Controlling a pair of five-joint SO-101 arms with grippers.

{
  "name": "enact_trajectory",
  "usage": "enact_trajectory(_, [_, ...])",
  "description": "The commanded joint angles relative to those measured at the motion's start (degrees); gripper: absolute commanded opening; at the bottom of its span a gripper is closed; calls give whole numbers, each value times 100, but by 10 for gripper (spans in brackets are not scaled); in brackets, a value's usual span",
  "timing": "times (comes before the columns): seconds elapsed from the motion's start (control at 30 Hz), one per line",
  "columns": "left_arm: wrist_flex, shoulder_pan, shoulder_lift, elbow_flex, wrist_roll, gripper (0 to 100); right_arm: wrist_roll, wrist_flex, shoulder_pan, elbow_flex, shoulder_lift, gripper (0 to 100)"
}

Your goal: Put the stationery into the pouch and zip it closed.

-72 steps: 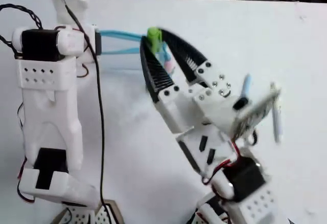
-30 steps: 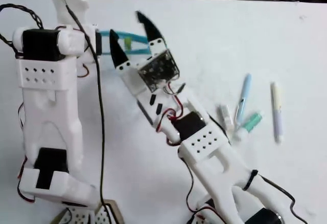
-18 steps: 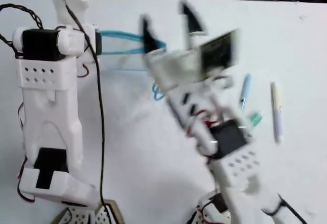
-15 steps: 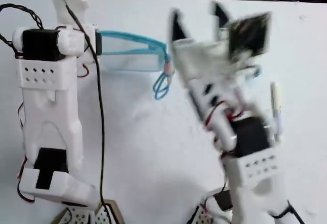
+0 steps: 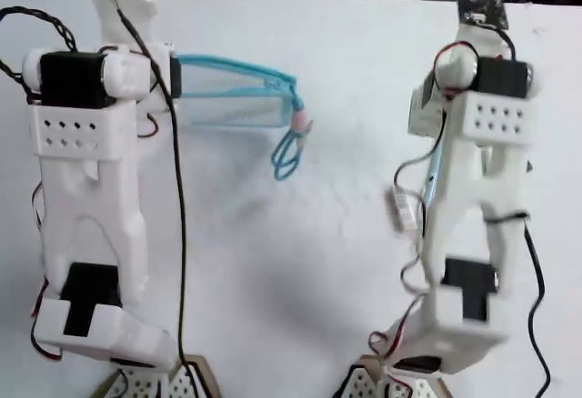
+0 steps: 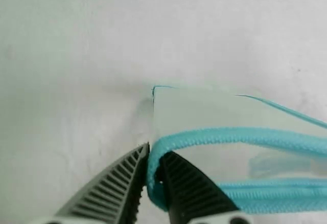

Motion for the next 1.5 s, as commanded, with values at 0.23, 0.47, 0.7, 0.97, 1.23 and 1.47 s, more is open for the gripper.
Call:
enact_trajectory(0.23, [-26,40,-22,-26,62,23,70,-1358,418,-448,1912,276])
enact_trajectory(0.47, [-26,40,-13,-26,62,23,70,-1815,418,-492,2826,276])
enact_trajectory(0.7, [-18,57,-31,-26,62,23,211,-2466,470,-440,2897,180])
enact_trajectory(0.97, [-26,57,-13,-35,62,23,255,-2949,497,-325,3424,209])
enact_trajectory(1.23, [-26,57,-13,-35,62,23,264,-2949,681,-334,3609,208])
enact_trajectory(1.47, [-26,48,-13,-35,62,23,255,-2905,813,-492,3521,208])
